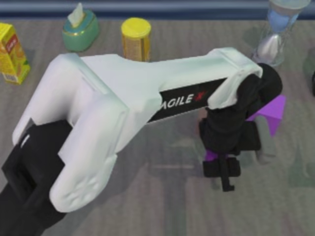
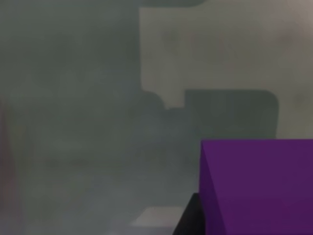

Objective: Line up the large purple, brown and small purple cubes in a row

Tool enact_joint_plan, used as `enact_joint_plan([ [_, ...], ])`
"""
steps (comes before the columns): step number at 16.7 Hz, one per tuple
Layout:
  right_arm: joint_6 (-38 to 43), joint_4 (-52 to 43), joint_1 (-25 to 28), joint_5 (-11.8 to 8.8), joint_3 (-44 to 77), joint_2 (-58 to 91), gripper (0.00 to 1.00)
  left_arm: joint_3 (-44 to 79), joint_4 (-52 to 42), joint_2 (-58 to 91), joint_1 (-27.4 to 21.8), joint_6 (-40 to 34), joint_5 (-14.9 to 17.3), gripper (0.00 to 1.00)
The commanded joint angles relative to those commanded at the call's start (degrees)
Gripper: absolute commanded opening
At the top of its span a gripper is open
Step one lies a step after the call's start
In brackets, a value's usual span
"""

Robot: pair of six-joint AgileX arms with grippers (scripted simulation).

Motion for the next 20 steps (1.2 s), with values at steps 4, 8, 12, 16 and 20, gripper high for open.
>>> enact_joint_plan([
  [4,0.0,0.0,0.0,0.0,0.0,0.0,1.00,0.0,0.0,0.0,0.0,0.0,0.0,0.30],
  [8,0.0,0.0,0.0,0.0,0.0,0.0,1.00,0.0,0.0,0.0,0.0,0.0,0.0,0.60],
  [12,0.0,0.0,0.0,0.0,0.0,0.0,1.00,0.0,0.0,0.0,0.0,0.0,0.0,0.90],
  [16,0.0,0.0,0.0,0.0,0.0,0.0,1.00,0.0,0.0,0.0,0.0,0.0,0.0,1.00],
  [20,0.0,0.0,0.0,0.0,0.0,0.0,1.00,0.0,0.0,0.0,0.0,0.0,0.0,1.00],
])
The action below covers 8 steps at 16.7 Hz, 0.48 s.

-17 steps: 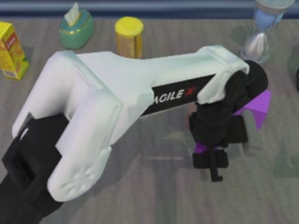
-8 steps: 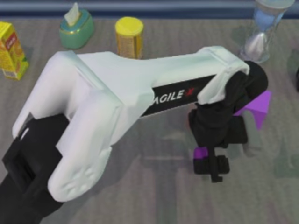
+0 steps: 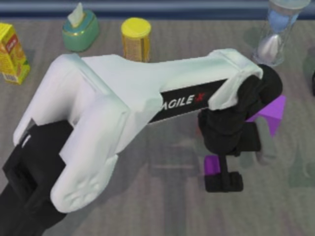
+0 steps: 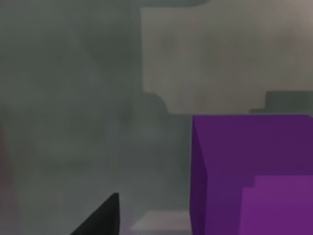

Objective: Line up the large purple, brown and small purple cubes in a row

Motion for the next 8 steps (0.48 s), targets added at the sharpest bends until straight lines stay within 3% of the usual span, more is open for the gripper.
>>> enact_joint_plan([
  [4,0.0,0.0,0.0,0.0,0.0,0.0,1.00,1.0,-1.0,-0.1,0.0,0.2,0.0,1.00],
  [8,0.0,0.0,0.0,0.0,0.0,0.0,1.00,8.2,-9.5,-1.0,0.8,0.1,0.0,1.00],
])
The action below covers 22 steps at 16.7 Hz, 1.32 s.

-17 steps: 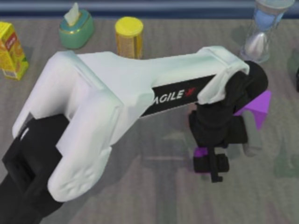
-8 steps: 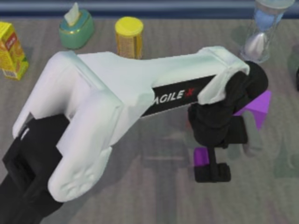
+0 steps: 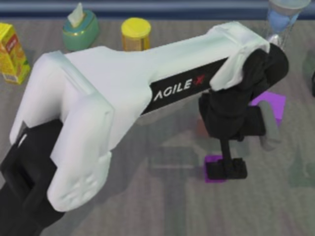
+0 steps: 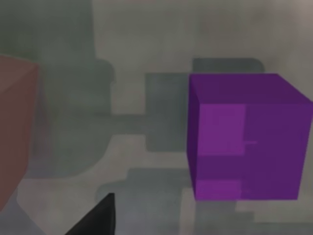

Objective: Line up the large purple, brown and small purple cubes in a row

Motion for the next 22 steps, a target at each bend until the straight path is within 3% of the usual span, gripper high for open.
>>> enact_joint_plan([
  [4,0.0,0.0,0.0,0.0,0.0,0.0,1.00,4.5,-5.0,-0.8,0.5,-0.1,0.0,1.00],
  [12,1.1,-2.7,0.9,0.0,3.7,4.1,1.00,0.9,-2.6,-4.4,2.0,-1.1,-0.2,1.00],
  [16,4.0,-10.2,3.0,0.2,12.4,15.4,1.00,-8.9,3.4,-14.8,7.0,-4.1,-0.7,1.00],
  [22,11.1,-28.2,7.9,0.5,31.5,43.2,1.00,-33.3,17.6,-41.9,18.7,-11.8,-1.4,1.00],
])
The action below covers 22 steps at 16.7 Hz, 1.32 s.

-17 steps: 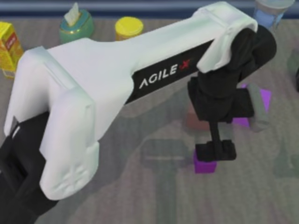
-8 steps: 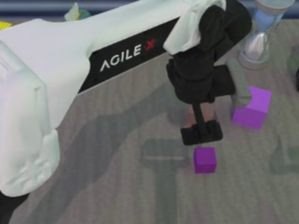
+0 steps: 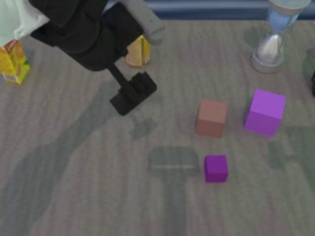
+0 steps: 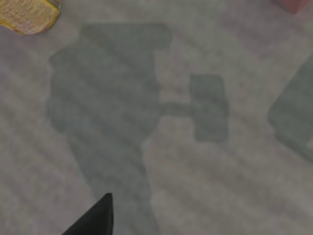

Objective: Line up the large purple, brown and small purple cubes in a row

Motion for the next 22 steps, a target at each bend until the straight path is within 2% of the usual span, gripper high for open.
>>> enact_joint_plan([
  [7,10.9,-24.6,7.5,-0.1,28.6,40.3,1.00,-37.3,20.9,-40.4,15.5,-10.9,-0.3,1.00],
  [12,18.7,-38.4,12.8,-0.2,51.5,65.7,1.00,-60.9,34.8,-64.8,24.5,-17.4,-0.3,1.00],
  [18,26.2,-47.0,17.9,-0.2,78.1,85.5,1.00,-80.6,49.1,-86.0,32.0,-23.3,0.0,1.00],
  [22,29.1,-48.8,19.8,-0.2,89.3,91.6,1.00,-87.3,54.7,-94.0,34.6,-25.5,0.3,1.00],
])
